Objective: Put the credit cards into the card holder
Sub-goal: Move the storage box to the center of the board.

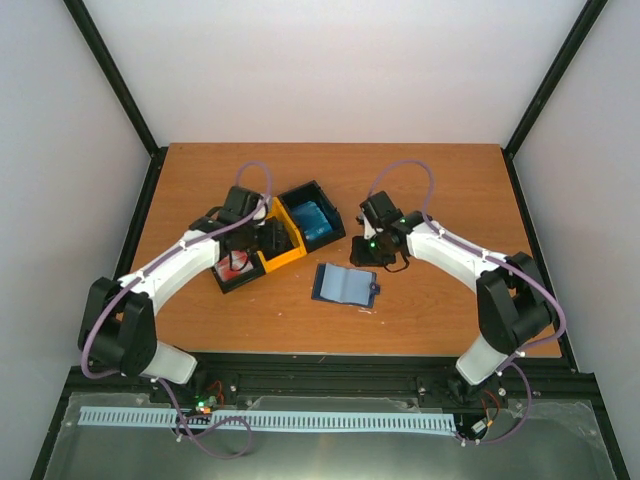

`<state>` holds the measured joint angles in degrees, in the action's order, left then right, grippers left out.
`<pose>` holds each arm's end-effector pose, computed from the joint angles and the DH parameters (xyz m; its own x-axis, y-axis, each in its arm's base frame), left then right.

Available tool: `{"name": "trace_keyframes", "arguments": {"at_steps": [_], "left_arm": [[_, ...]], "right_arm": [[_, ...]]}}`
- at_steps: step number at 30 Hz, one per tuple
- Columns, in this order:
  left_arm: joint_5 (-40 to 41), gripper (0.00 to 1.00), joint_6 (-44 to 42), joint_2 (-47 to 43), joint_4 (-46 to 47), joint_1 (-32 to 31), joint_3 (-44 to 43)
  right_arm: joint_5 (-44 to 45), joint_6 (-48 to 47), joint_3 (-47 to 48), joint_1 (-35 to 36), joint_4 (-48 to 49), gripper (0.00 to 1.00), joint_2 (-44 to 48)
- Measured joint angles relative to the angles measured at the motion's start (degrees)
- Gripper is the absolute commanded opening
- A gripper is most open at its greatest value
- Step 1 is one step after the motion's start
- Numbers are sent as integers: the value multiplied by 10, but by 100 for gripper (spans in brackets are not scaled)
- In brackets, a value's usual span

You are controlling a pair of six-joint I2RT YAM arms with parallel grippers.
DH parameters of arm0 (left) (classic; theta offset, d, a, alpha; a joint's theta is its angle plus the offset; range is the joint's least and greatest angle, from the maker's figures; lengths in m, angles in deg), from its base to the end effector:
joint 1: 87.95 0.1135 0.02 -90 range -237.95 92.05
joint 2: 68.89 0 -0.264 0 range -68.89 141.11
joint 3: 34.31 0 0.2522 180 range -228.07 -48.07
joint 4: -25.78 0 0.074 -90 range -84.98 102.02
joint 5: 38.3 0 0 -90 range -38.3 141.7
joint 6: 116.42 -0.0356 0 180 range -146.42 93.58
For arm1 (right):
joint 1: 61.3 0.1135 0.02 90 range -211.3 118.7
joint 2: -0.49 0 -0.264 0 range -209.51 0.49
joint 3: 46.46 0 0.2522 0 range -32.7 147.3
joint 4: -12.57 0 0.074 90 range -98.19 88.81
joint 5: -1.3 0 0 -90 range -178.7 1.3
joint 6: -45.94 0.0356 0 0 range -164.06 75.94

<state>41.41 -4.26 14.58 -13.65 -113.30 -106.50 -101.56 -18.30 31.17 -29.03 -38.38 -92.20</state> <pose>0.2741 -0.1369 0.2421 -0.8452 -0.0102 -0.5343 0.2210 0.9036 -0.3669 0.2664 0.1776 0.2124 -0.9552 -0.1021 -0.2778 -0.2020 0.9109 0.3598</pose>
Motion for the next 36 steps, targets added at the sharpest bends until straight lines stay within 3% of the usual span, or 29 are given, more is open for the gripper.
{"name": "trace_keyframes", "arguments": {"at_steps": [5, 21, 26, 36], "left_arm": [[54, 55, 44, -28, -57, 53, 35], [110, 44, 76, 5, -116, 144, 51], [97, 40, 64, 35, -112, 147, 51], [45, 40, -5, 47, -108, 144, 45]], "right_arm": [[16, -16, 35, 0, -8, 34, -33], [4, -26, 133, 1, -5, 34, -176], [4, -24, 172, 6, -3, 34, -229], [4, -17, 292, 12, -18, 34, -320]]}}
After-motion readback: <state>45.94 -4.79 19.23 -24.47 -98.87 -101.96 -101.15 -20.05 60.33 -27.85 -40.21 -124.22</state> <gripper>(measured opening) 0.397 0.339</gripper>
